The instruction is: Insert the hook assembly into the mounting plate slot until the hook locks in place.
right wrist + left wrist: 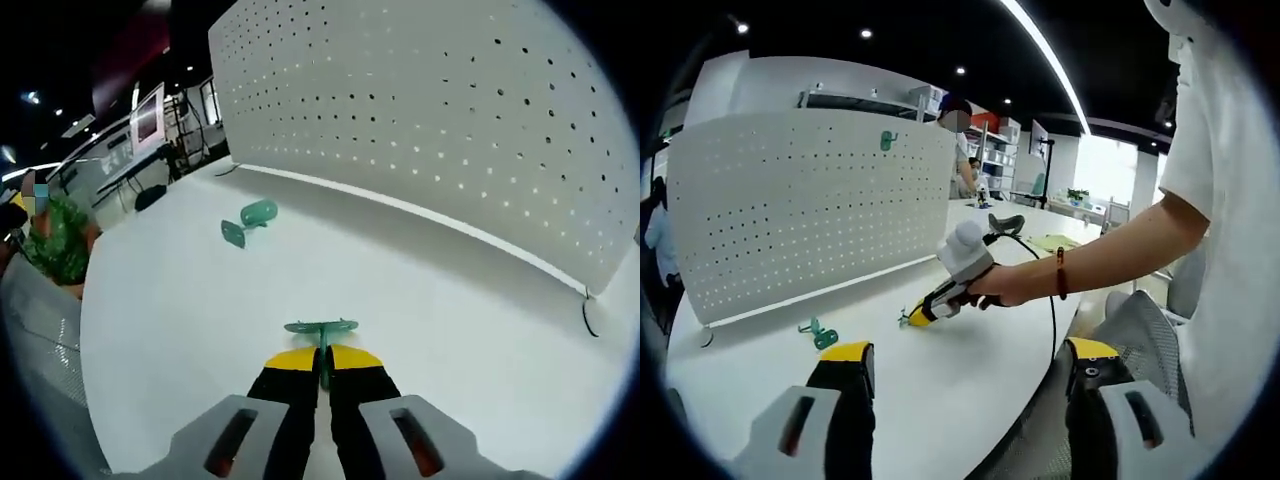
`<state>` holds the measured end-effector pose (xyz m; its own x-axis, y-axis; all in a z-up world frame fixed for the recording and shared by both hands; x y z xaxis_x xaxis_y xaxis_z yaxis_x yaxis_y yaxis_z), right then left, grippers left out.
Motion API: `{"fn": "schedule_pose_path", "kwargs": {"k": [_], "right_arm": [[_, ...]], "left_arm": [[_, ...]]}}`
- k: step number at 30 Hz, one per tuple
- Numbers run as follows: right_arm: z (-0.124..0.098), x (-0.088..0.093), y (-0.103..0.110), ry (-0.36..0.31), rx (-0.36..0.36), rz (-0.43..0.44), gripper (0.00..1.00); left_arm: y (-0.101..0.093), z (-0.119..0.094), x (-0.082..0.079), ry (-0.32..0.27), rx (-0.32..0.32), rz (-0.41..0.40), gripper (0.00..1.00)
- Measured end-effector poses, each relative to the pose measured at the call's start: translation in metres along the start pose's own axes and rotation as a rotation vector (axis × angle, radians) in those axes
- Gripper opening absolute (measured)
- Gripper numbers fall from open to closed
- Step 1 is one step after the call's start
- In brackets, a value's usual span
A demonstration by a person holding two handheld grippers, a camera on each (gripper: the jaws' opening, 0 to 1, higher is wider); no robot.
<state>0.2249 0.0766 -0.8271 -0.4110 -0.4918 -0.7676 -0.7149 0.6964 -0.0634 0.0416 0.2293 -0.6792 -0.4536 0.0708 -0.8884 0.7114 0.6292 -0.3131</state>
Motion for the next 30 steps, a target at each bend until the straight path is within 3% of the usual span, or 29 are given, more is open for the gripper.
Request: {"fn": "schedule_pose_path", "kwargs": {"k": [8,12,30], "right_arm": [[-0.009,-0.003,0.003,0.016,-0.001,0.027,0.02],[-0.015,-0.008,0.008,0.015,0.003,-0.017,0.02],[-0.033,-0.024,0.027,-0.016,0.007,-0.04,0.02]], "left_arm": [[0.0,0.001,-0.002,-0.012,0.005,0.001,0.79],[0.0,0.002,-0.003,-0.026,0.005,-0.011,0.77],[-0.001,-0.002,-0.009,-0.087,0.018,-0.037,0.74]]}}
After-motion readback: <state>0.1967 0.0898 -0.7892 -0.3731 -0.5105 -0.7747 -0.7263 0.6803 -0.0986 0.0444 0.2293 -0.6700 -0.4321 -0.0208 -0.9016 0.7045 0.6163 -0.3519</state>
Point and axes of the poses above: the point that each gripper's makers call its tool centre point, and the gripper's own axes: z roughly forward along the fingers, y roughly to its left, x roughly out of its underside, the point moved 4 cm from there along -z, roughly backward along the fingers, and after that the axes turned 11 degrees about -z, right-handed, at the moved point
